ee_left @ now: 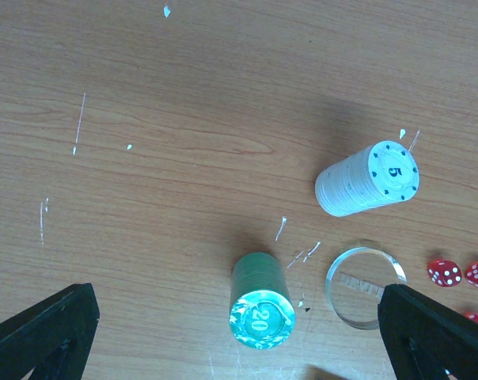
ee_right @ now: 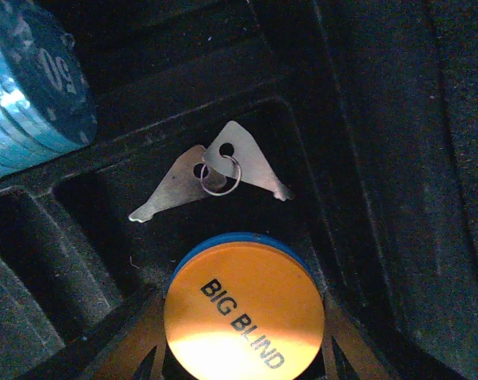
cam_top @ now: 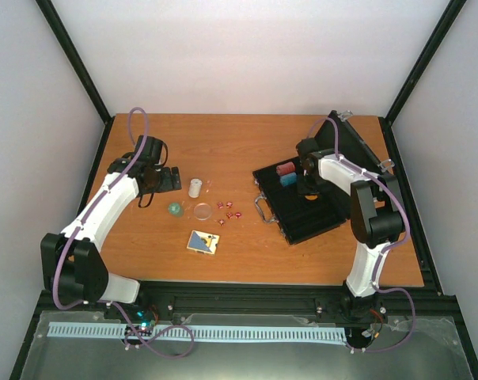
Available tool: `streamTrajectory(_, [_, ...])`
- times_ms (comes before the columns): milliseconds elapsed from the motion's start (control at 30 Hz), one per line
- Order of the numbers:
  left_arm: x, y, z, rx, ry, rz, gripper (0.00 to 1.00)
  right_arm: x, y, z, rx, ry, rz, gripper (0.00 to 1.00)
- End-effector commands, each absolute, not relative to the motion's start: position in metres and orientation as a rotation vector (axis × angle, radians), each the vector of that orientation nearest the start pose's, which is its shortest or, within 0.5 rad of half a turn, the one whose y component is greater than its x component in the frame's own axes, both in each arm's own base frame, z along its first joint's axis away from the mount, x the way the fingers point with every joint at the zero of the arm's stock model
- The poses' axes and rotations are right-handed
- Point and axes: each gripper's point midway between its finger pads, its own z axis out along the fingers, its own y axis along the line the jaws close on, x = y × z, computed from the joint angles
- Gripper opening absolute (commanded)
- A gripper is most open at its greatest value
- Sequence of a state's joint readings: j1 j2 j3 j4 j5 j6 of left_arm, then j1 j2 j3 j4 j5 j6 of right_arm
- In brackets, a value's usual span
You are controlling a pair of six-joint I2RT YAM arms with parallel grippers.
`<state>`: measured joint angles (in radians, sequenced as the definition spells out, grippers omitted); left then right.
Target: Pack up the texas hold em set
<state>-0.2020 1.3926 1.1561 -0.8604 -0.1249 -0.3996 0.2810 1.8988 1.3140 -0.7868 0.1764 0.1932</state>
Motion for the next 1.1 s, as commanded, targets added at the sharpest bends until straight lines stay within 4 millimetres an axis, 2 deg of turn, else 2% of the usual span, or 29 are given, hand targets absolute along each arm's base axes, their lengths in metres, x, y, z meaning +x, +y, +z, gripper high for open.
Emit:
streamTrajectory(0, [0.339,-0.047,0.157,-0.306,2.624,-0.041,1.00,0.385,0.081,0.034,-0.070,2.904,-0.144,0.51])
streamTrajectory(233, [0.340,-0.048,0.158,-0.300,2.625,-0.045,1.00,0.386,0.080,0.033,-0.061,2.902,-0.156,0.62])
streamTrajectory(400, [0.341,-0.049,0.158,-0.299,2.623,-0.053,1.00,0.389,0.079,0.039,-0.071,2.894,-0.162,0.65])
streamTrajectory(567, [0.342,-0.050,0.159,-0.297,2.622,-0.058,1.00,0.390,0.093,0.059,-0.096,2.869,-0.076,0.67])
streamTrajectory(633, [0.341,-0.049,0.160,-0.297,2.621,-0.054,1.00,0.388,0.104,0.072,-0.131,2.848,-0.059,0.75])
streamTrajectory(767, [0.342,-0.049,0.168,-0.305,2.610,-0.055,1.00,0.383,0.141,0.090,-0.251,2.822,-0.041,0.92])
streamTrajectory(833, [0.343,-0.049,0.177,-0.311,2.591,-0.059,1.00,0.380,0.166,0.095,-0.297,2.812,0.009,1.00])
streamTrajectory(933, [0.344,-0.047,0.189,-0.321,2.568,-0.058,1.00,0.379,0.209,0.104,-0.366,2.790,0.106,1.00])
streamTrajectory(1067, [0.340,-0.046,0.198,-0.335,2.551,-0.067,1.00,0.370,0.266,0.102,-0.545,2.771,0.129,1.00])
